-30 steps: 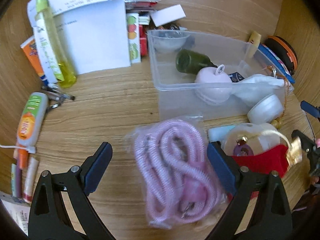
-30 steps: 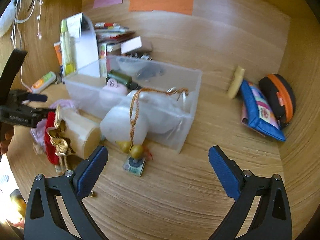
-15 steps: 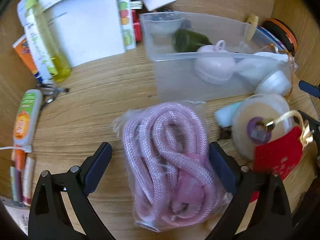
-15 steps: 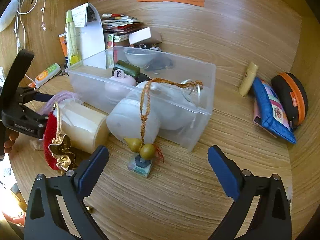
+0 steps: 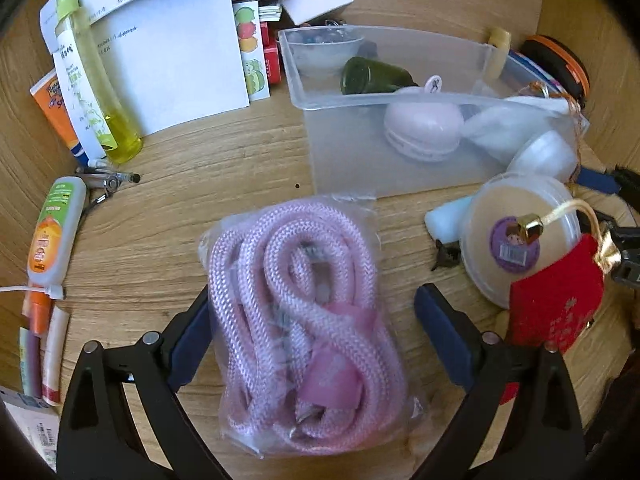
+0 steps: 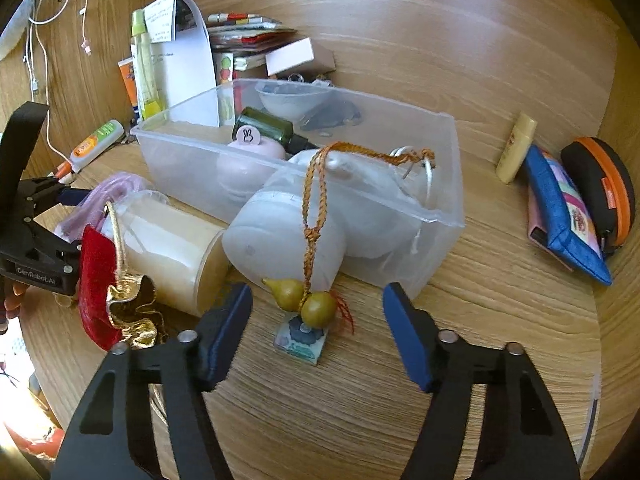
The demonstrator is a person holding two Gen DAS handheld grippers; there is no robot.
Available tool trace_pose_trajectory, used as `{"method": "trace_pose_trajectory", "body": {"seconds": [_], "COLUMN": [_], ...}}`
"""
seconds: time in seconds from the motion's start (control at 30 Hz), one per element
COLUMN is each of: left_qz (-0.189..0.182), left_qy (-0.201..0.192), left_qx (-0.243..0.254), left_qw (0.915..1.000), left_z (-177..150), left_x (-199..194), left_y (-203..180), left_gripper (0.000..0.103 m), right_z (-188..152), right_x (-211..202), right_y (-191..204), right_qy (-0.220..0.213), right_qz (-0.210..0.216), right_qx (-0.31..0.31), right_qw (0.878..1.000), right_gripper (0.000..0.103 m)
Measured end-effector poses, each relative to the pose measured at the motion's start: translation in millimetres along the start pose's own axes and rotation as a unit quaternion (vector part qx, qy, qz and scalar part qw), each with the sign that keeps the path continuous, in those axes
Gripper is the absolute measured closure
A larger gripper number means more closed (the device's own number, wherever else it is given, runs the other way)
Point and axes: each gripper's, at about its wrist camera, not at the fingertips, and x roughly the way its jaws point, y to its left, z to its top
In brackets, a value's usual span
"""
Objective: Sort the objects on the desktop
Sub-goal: 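Grasp the bagged pink rope with the left gripper while the right grasps the gourd ornament, then lift both items over the clear bin and open both grippers to drop them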
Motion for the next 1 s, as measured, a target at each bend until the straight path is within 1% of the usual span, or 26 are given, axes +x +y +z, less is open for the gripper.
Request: {"method": "trace_pose_trajectory", "body": {"seconds": [0.03, 0.07, 0.1, 0.13, 0.2, 0.3, 0.4, 0.53, 0.87, 1.0], "left_qz": [-0.002, -0.001, -0.005, -0.005, -0.003, -0.003, 0.0, 0.002, 0.01, 0.01], "left_qy": [-0.005, -0.009, -0.01, -0.01, -0.017, -0.022, -0.029, -0.051, -0.102, -0.125], "left_qx": [-0.005, -0.004, -0.004, -0.004, -0.002, -0.01, -0.031, -0.06, -0.079, -0.086], "left_qw": [1.0, 1.0, 0.9999, 0.9999, 0.9998, 0.9997, 0.9991, 0.9969, 0.9915, 0.9884], "left_z": [0.1, 0.5, 1.5, 1.7, 1.2, -0.2, 0.2, 0.0, 4.4, 10.0], "left_x": [-0.1, -1.2, -2.0, -1.6, -2.1, -5.4, -7.3, -16.6, -52.9, -67.6], "left_y": [1.0, 0.9, 1.8, 1.7, 2.3, 4.4, 10.4, 18.2, 20.9, 22.4], "left_gripper": [0.016, 0.03, 0.033, 0.034, 0.034, 0.035, 0.035, 0.036, 0.036, 0.036], "right_z": [-0.1, -0.5, -1.0, -1.4, -2.3, -2.8, -3.8, -5.2, 7.9, 15.6], "right_x": [2.2, 4.1, 6.1, 7.3, 8.4, 5.8, 0.4, -9.0, -36.4, -39.9], "right_y": [0.3, 0.4, 0.4, 0.2, -0.7, -0.6, -0.4, -2.7, -9.9, -12.2], "right_qy": [0.004, 0.007, 0.012, 0.014, 0.016, 0.011, 0.004, -0.007, -0.049, -0.062], "right_qz": [0.0, 0.002, 0.005, 0.006, 0.012, 0.014, 0.014, 0.011, 0.015, 0.015], "right_qx": [0.001, 0.003, 0.004, 0.006, 0.01, 0.011, 0.008, 0.007, 0.018, 0.022], "right_qw": [1.0, 1.0, 1.0, 1.0, 1.0, 1.0, 1.0, 1.0, 0.999, 0.998], "right_gripper": [0.051, 0.055, 0.063, 0.068, 0.075, 0.077, 0.079, 0.079, 0.079, 0.079]}}
